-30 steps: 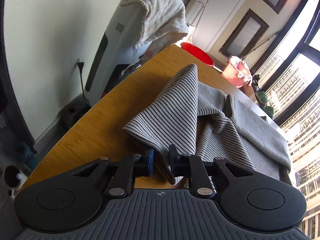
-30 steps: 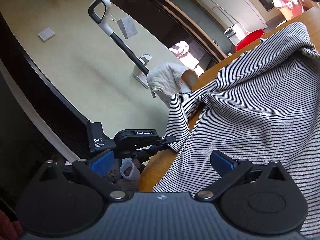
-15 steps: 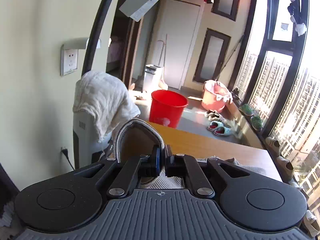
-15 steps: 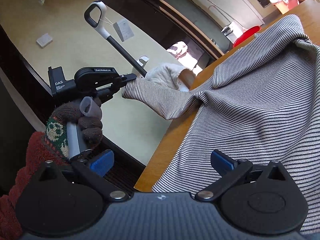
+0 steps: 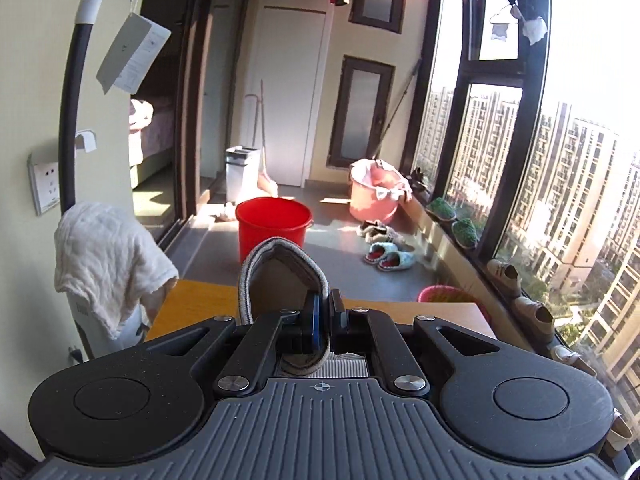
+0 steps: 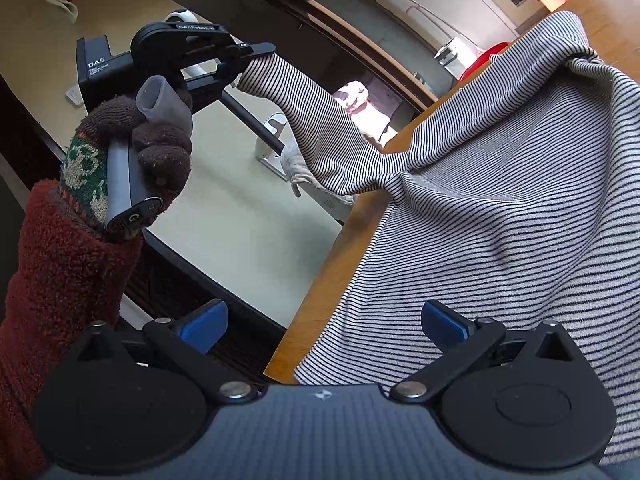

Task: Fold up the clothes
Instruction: 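Grasp the other sleeve with the left gripper and lift it, then fold the held sleeve across the body with the left gripper and release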

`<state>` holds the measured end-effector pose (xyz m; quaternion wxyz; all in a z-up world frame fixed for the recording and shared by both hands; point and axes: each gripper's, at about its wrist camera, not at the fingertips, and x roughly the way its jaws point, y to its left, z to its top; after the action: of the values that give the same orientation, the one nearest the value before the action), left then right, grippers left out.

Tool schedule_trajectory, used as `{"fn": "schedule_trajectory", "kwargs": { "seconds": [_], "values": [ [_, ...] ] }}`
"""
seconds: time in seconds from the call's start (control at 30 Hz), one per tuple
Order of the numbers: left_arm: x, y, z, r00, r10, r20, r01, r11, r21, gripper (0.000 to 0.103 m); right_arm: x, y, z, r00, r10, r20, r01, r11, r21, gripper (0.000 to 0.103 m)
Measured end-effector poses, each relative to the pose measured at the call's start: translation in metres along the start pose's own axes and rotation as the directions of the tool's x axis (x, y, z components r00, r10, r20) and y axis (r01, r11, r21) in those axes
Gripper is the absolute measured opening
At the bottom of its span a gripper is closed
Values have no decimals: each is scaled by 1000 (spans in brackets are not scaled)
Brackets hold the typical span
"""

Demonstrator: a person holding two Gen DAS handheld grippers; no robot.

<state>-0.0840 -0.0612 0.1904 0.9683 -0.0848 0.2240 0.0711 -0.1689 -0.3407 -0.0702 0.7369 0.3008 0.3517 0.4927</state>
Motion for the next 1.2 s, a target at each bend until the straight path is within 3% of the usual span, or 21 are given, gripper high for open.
{"fn": "schedule_trajectory", "kwargs": {
  "seconds": [0.17, 0.27, 0.3, 0.4, 0.5, 0.6, 0.7, 0.83, 0.87, 0.9, 0.97, 1.03, 1.13, 1.2],
  "values": [
    [22, -59, 14, 988, -155, 2, 155, 988, 3, 8, 0, -4, 0, 1000, -19, -5, 19, 1000, 5, 103],
    [29, -78, 21, 965, -262, -19, 261, 964, -53, 16, -4, -5, -1, 999, -36, 14, 36, 999, -15, 103],
    [28, -83, 22, 959, -282, -17, 281, 958, -51, 23, -4, -6, 0, 999, -42, 19, 42, 999, -13, 103],
    [22, -81, 13, 954, -300, -21, 299, 954, -31, 38, -3, -10, 0, 998, -53, 22, 53, 999, -3, 103],
    [20, -64, -5, 954, -295, -60, 293, 955, -44, 40, -1, -11, 1, 997, -68, 25, 68, 998, -5, 103],
    [20, -33, -29, 964, -252, -88, 247, 967, -57, 44, -2, -7, 6, 992, -117, 50, 119, 992, -42, 103],
    [19, -2, -55, 979, -183, -88, 180, 983, -33, 58, -8, -3, 18, 978, -185, 100, 195, 976, -97, 103],
    [28, 38, -98, 982, -138, -133, 134, 990, -40, 65, -11, -3, 46, 930, -318, 187, 348, 923, -163, 103],
    [32, 46, -108, 980, -135, -144, 130, 990, -47, 65, -9, -4, 57, 914, -353, 201, 389, 902, -185, 98],
    [36, 53, -118, 979, -134, -154, 128, 991, -47, 65, -7, -6, 67, 898, -386, 213, 427, 880, -207, 92],
    [45, 62, -135, 977, -132, -168, 128, 991, -36, 65, -6, -10, 87, 865, -448, 225, 495, 834, -243, 58],
    [53, 67, -149, 974, -143, -174, 143, 990, -15, 65, -1, -15, 111, 822, -515, 245, 568, 779, -265, 47],
    [61, 69, -162, 968, -182, -174, 186, 983, 4, 67, 10, -29, 144, 748, -601, 283, 663, 703, -257, 47],
    [63, 69, -170, 965, -205, -164, 209, 978, 5, 74, 24, -42, 159, 718, -638, 280, 696, 675, -247, 55]
  ]
}}
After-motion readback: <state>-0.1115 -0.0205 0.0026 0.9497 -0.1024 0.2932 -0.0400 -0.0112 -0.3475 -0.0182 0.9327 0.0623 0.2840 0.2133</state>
